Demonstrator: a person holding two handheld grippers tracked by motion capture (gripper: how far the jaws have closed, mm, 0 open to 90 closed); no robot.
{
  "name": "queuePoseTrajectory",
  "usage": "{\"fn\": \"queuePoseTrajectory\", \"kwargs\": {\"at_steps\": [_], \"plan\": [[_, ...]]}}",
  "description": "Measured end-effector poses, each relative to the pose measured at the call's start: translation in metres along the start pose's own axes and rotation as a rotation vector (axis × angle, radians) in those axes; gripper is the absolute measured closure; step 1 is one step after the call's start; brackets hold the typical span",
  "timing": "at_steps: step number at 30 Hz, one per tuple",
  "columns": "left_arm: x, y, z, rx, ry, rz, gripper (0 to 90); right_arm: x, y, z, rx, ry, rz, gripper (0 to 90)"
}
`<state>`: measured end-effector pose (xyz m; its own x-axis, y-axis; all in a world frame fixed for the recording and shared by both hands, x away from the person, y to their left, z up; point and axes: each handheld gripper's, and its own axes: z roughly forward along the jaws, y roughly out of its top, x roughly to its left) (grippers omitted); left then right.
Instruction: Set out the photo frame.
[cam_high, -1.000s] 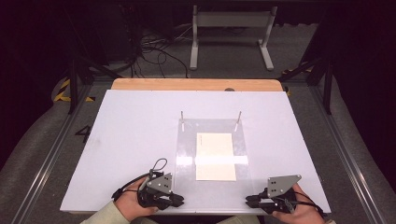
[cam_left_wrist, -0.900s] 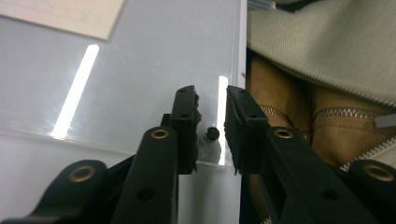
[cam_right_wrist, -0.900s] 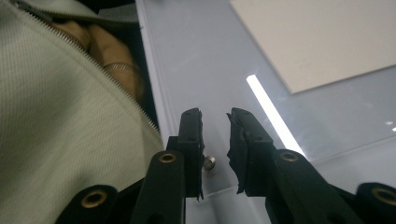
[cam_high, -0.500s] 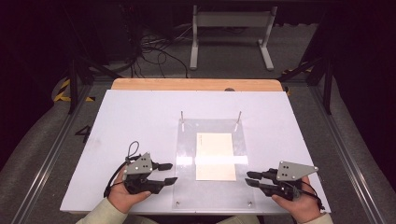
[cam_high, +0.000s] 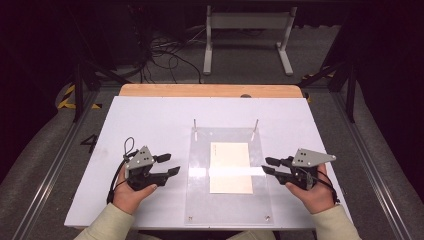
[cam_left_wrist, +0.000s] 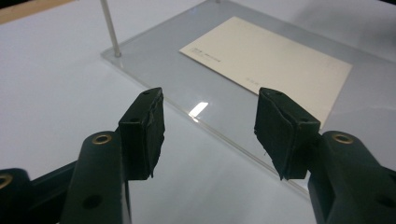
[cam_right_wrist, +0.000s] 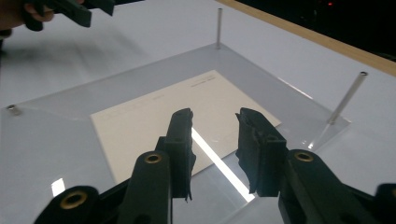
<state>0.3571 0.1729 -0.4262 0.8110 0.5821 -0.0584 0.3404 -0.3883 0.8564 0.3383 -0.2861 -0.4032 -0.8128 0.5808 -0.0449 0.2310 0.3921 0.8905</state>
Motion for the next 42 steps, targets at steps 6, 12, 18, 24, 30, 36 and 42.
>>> {"fn": "queuePoseTrajectory", "kwargs": {"at_steps": [6,12,18,24,30,36,42], "plan": [[0.005,0.004,0.008,-0.013,0.028,-0.023,41.5,-0.023,0.003,0.014,-0.018,-0.041,0.075,60.0],[0.007,0.0,0.004,-0.016,0.063,-0.033,38.9,-0.046,0.009,0.028,-0.004,-0.108,0.087,60.9],[0.007,-0.002,0.004,-0.015,0.067,-0.029,37.9,-0.066,0.014,0.044,0.005,-0.154,0.081,53.9],[0.007,-0.004,0.004,-0.026,0.057,-0.033,37.4,-0.083,0.014,0.064,0.065,-0.182,0.124,60.1],[0.008,-0.005,0.004,-0.024,0.054,-0.038,35.4,-0.097,0.014,0.081,0.051,-0.212,0.155,63.6],[0.006,-0.006,0.005,-0.015,0.04,-0.032,34.3,-0.102,0.018,0.095,0.054,-0.264,0.166,68.5],[0.006,-0.007,0.004,-0.021,0.036,-0.039,34.1,-0.103,0.021,0.103,0.062,-0.298,0.172,83.9]]}}
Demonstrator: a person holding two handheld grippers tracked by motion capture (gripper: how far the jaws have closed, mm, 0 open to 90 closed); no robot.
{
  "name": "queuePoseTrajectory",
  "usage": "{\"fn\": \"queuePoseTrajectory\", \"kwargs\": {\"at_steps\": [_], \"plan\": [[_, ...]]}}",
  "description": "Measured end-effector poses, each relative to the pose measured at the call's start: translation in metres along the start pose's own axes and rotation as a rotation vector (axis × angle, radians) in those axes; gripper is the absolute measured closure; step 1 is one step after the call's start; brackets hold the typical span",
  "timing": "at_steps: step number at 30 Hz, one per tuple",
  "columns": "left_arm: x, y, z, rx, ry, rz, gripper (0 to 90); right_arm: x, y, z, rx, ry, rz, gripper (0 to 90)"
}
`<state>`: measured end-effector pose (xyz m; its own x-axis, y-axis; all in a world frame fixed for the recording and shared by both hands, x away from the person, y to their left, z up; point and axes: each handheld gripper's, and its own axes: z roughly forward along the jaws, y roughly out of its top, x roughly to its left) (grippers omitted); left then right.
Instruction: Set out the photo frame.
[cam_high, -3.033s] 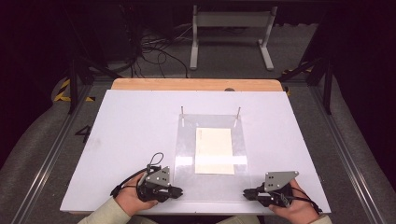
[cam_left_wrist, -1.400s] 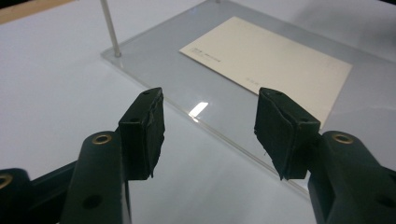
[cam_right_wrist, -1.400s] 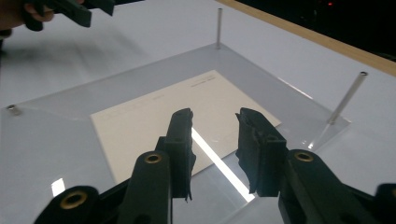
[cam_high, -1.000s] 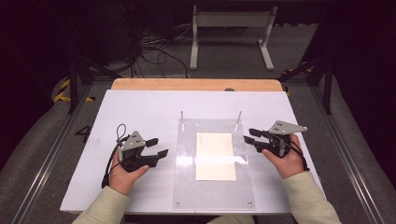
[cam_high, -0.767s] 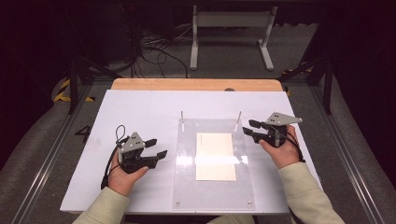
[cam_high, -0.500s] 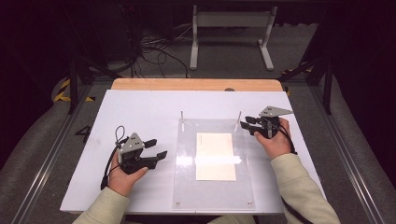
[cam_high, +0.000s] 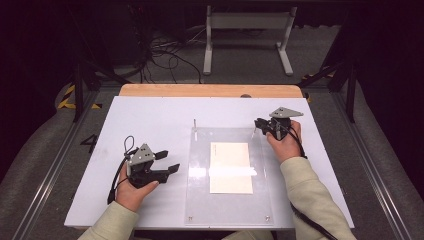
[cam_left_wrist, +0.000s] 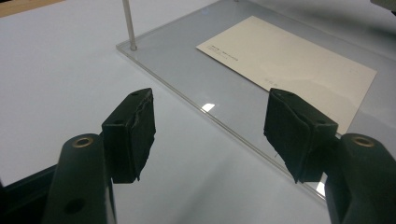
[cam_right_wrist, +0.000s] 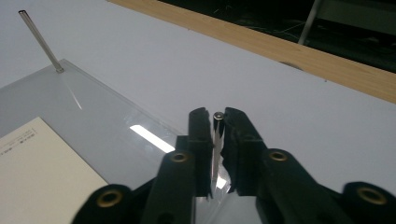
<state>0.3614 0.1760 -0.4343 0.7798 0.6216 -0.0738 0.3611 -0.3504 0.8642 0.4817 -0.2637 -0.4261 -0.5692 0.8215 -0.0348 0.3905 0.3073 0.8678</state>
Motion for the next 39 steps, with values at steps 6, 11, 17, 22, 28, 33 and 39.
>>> {"fn": "queuePoseTrajectory", "kwargs": {"at_steps": [6,11,17,22,28,33,39], "plan": [[-0.001,-0.001,0.001,-0.001,-0.008,0.003,33.8,-0.001,0.002,0.003,0.011,-0.012,0.011,84.6],[-0.002,-0.001,0.001,-0.007,-0.017,0.001,33.5,-0.006,-0.002,0.004,-0.004,0.0,0.061,84.8],[-0.002,0.0,0.001,-0.014,-0.031,0.005,33.5,-0.005,-0.003,0.008,-0.009,-0.01,0.067,85.0],[-0.002,0.0,0.002,-0.023,-0.037,-0.008,33.4,-0.006,-0.005,0.014,-0.019,-0.022,0.12,85.4],[-0.003,0.001,0.002,-0.03,-0.036,0.001,33.4,-0.012,-0.005,0.018,-0.021,0.0,0.164,85.6],[-0.003,0.001,0.001,-0.038,-0.032,0.019,32.1,-0.016,0.0,0.022,0.001,0.014,0.189,85.6],[-0.004,0.0,-0.003,-0.038,-0.019,0.051,31.3,-0.021,0.001,0.026,0.005,0.031,0.239,85.6]]}}
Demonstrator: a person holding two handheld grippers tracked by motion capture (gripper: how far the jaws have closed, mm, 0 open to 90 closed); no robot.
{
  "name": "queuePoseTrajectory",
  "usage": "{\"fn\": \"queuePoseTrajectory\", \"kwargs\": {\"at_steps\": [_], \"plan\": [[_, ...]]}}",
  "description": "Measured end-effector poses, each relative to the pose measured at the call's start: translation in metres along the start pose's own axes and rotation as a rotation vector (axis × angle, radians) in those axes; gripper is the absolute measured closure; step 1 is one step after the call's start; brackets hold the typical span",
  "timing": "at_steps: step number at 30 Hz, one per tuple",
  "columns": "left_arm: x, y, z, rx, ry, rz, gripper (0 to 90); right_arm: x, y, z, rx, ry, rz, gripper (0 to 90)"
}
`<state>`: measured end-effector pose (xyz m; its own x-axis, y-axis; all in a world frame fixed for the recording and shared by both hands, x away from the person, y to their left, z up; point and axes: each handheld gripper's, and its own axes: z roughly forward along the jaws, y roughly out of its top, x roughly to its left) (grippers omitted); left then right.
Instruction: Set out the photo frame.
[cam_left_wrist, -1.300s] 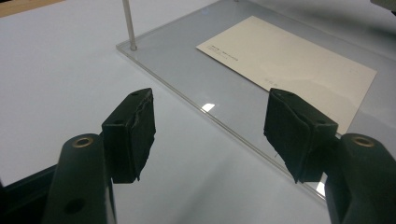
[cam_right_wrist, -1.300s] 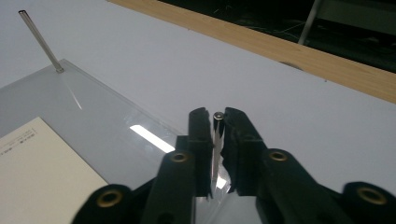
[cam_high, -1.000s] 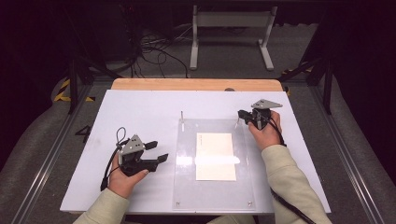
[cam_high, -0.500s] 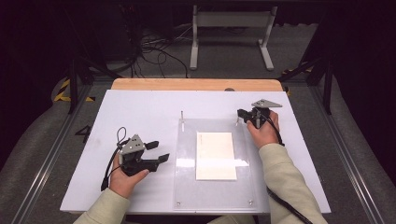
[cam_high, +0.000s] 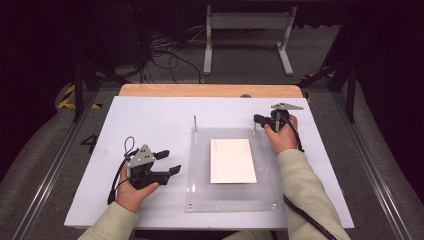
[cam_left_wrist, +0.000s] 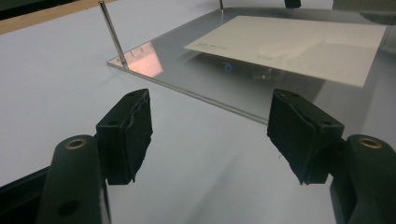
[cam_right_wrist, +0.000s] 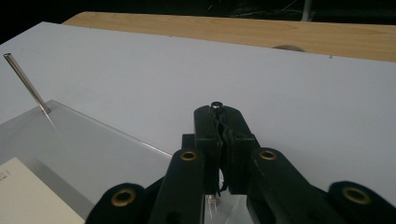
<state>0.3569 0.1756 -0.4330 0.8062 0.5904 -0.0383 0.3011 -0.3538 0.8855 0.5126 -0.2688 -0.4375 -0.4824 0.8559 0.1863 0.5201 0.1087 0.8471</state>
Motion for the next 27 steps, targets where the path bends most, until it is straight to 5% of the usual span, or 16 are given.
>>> {"fn": "queuePoseTrajectory", "kwargs": {"at_steps": [11,20,27], "plan": [[-0.005,-0.006,-0.006,-0.012,-0.004,0.091,26.0,-0.006,0.004,0.008,0.01,0.015,0.072,85.5],[-0.023,0.0,-0.007,-0.049,-0.04,0.192,18.2,-0.008,0.005,0.011,0.012,0.017,0.096,85.4],[-0.041,0.009,0.001,-0.085,-0.023,0.278,13.0,-0.01,0.005,0.011,0.013,0.023,0.11,85.4]]}}
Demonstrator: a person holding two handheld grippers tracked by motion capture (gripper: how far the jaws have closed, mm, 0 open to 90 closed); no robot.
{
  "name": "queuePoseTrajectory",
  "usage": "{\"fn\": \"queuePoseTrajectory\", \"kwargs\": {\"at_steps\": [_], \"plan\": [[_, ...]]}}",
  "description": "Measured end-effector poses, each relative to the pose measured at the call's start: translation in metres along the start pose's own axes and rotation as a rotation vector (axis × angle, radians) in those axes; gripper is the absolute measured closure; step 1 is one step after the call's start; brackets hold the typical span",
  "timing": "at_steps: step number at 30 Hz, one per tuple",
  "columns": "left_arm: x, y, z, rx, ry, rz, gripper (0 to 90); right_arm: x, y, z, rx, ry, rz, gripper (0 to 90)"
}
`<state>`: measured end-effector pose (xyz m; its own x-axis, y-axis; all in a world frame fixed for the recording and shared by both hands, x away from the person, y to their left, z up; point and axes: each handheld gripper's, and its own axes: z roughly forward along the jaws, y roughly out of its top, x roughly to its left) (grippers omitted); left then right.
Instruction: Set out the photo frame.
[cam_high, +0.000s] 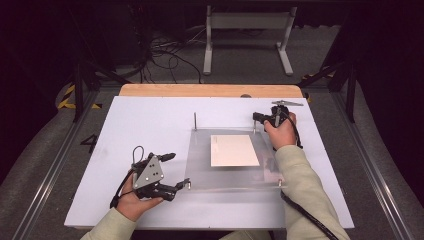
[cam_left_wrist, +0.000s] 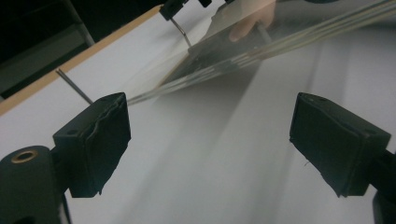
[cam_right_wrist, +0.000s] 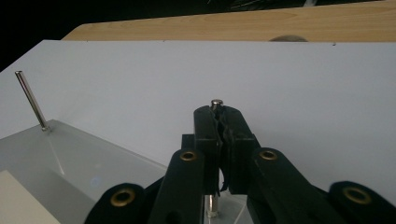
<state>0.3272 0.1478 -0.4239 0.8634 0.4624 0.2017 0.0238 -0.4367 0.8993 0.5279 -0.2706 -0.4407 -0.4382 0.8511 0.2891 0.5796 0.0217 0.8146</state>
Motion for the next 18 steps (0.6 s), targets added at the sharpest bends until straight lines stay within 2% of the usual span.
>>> {"fn": "queuePoseTrajectory", "kwargs": {"at_steps": [2,4,11,15,18], "plan": [[-0.003,0.003,0.003,-0.005,-0.001,0.035,13.6,0.0,0.0,0.0,-0.002,0.002,0.007,85.4],[-0.006,0.006,0.008,-0.028,-0.013,0.049,13.9,-0.001,-0.001,0.0,-0.007,0.005,0.015,85.4],[-0.008,0.015,0.017,-0.08,-0.026,0.069,15.2,-0.001,-0.001,0.001,-0.004,0.001,0.019,85.4],[-0.011,0.013,0.026,-0.076,-0.045,0.089,16.7,-0.001,-0.001,0.0,-0.007,0.005,0.017,85.3],[-0.011,0.014,0.029,-0.094,-0.049,0.089,21.3,-0.001,-0.002,-0.001,-0.009,0.008,0.017,85.3]]}}
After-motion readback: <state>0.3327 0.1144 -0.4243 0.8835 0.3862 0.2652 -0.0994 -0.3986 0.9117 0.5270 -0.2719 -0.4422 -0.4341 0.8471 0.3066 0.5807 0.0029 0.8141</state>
